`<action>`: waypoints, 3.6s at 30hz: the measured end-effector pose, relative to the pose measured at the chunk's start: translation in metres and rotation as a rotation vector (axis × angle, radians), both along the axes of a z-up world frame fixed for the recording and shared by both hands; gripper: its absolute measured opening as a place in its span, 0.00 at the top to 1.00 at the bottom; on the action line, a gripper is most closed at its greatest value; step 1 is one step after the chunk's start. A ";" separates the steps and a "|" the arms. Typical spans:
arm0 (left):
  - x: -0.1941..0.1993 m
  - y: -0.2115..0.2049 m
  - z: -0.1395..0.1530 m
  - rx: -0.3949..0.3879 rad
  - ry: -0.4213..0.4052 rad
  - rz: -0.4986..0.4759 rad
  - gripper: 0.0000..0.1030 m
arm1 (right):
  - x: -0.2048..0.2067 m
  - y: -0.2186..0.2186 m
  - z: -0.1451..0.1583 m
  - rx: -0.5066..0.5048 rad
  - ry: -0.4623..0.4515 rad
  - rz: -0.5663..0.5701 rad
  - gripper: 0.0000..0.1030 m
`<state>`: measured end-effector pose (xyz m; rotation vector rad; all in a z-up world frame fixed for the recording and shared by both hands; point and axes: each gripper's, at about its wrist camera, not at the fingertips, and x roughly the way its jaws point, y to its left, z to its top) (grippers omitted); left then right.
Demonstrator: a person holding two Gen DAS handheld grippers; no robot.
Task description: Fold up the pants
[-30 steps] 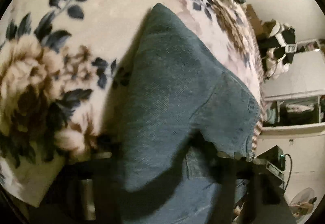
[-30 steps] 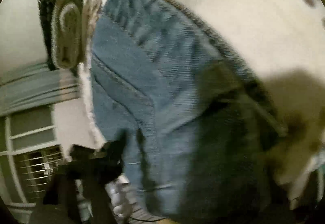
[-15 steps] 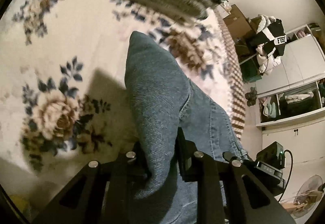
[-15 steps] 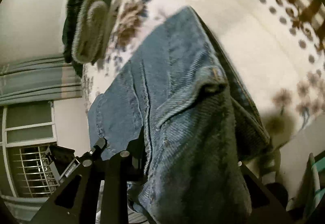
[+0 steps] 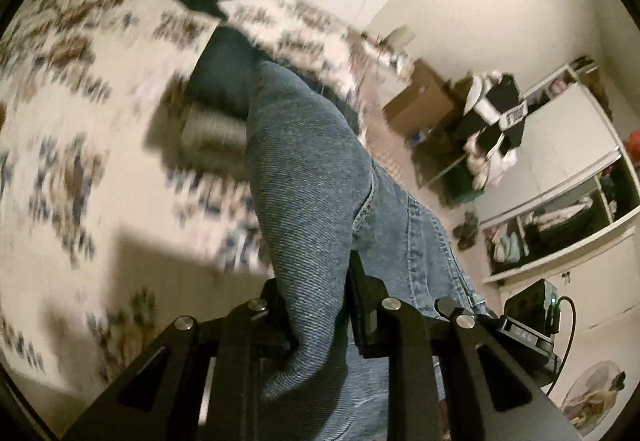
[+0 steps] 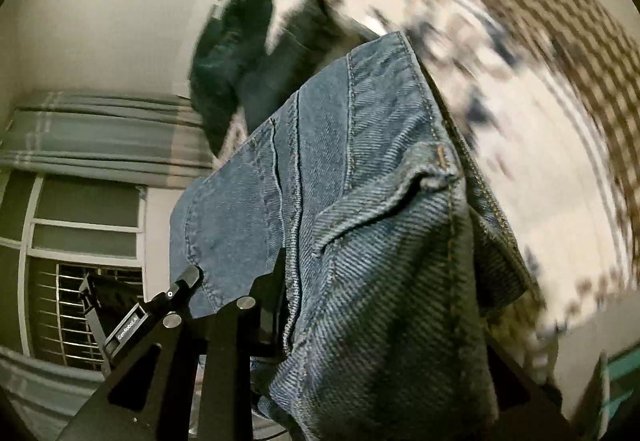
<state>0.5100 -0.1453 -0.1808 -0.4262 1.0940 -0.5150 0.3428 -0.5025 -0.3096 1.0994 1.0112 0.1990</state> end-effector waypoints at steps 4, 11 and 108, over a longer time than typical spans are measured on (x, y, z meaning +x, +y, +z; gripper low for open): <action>0.086 0.000 0.021 -0.027 -0.054 -0.001 0.82 | 0.092 0.003 0.049 -0.036 -0.066 -0.025 0.73; 0.246 0.009 -0.003 -0.044 -0.068 0.007 0.82 | 0.261 0.009 0.072 -0.074 -0.118 -0.053 0.73; -0.132 0.037 0.235 0.519 -0.424 0.218 0.00 | -0.099 0.202 0.446 -1.079 -0.329 -0.054 0.00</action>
